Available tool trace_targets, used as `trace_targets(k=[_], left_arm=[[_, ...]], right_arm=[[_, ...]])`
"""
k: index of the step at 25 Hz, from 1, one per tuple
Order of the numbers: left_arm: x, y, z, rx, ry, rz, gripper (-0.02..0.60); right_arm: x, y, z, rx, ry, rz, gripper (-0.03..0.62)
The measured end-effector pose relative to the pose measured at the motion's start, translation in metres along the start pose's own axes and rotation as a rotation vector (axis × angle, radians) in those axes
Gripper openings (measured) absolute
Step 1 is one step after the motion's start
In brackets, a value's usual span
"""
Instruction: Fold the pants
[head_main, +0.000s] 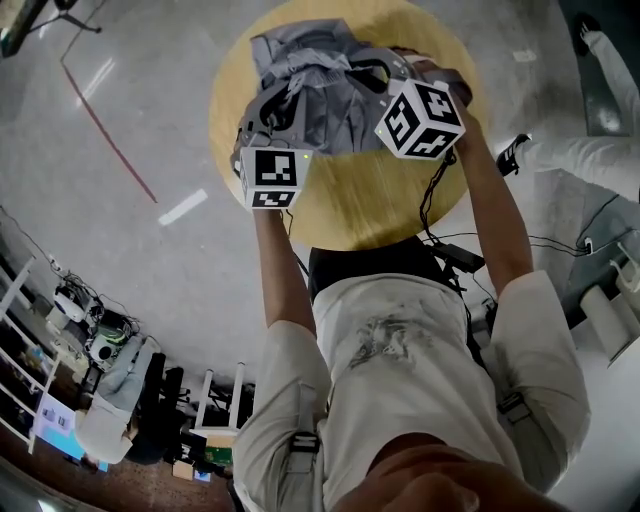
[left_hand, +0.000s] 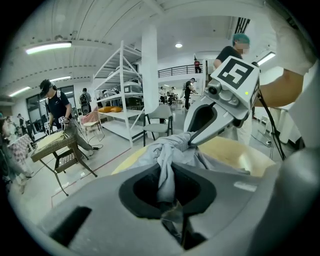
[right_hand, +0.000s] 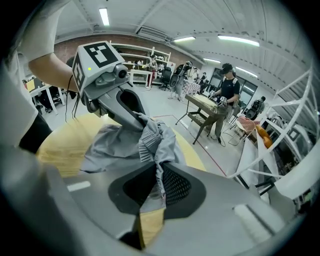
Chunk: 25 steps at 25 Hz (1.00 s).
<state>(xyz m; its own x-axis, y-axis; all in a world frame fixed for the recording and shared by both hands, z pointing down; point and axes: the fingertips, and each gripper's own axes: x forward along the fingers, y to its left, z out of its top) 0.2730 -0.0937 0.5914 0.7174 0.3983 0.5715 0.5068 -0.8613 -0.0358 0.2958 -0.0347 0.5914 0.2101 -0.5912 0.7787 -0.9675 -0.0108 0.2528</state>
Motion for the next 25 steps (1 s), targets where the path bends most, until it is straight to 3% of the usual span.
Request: trace_targets(k=[7, 12, 16, 25], left_arm=[[0.013, -0.002, -0.008, -0.022, 0.011, 0.038, 0.049], [0.057, 0.028, 0.001, -0.056, 0.042, 0.08, 0.055], [0.076, 0.038, 0.007, -0.085, 0.056, 0.103, 0.084], [0.063, 0.044, 0.016, -0.109, 0.021, 0.147, 0.176]], right_arm=[[0.009, 0.0, -0.012, -0.011, 0.0, -0.029, 0.051], [0.035, -0.05, -0.026, -0.024, 0.015, -0.06, 0.064], [0.041, -0.073, -0.033, -0.027, 0.022, -0.084, 0.088], [0.028, -0.082, -0.023, -0.019, -0.021, -0.157, 0.185]])
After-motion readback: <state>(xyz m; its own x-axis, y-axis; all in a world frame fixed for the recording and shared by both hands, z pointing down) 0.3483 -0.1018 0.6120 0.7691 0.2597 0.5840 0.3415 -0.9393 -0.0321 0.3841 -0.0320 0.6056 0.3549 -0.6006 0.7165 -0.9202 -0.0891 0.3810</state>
